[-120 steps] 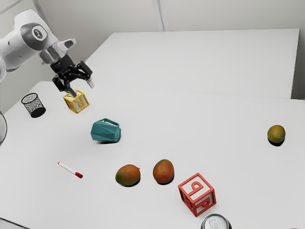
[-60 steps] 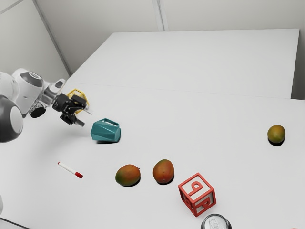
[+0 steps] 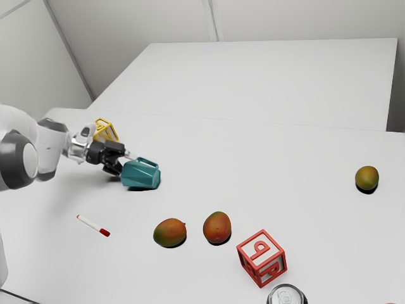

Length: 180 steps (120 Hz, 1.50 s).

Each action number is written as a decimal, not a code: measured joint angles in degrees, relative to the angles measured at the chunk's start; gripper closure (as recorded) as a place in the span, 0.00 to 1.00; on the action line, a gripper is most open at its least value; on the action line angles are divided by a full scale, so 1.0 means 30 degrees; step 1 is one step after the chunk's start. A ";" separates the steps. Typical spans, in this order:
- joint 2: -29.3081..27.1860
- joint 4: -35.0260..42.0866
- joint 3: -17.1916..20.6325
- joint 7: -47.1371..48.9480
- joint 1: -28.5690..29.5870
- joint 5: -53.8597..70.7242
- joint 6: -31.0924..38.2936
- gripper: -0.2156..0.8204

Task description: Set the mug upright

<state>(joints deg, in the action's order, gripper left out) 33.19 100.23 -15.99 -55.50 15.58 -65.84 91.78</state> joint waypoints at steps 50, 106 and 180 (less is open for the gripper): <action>-0.0130 0.0784 0.0300 -0.1606 0.0021 -0.1969 0.0074 0.80; -0.2380 -0.1197 0.1409 -0.1816 -0.0432 -0.0542 0.0358 0.96; -0.3276 -0.1515 0.7398 0.5132 -0.2522 2.4243 0.9102 0.97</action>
<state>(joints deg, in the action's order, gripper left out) 23.36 95.69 6.21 -40.10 8.02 6.89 119.09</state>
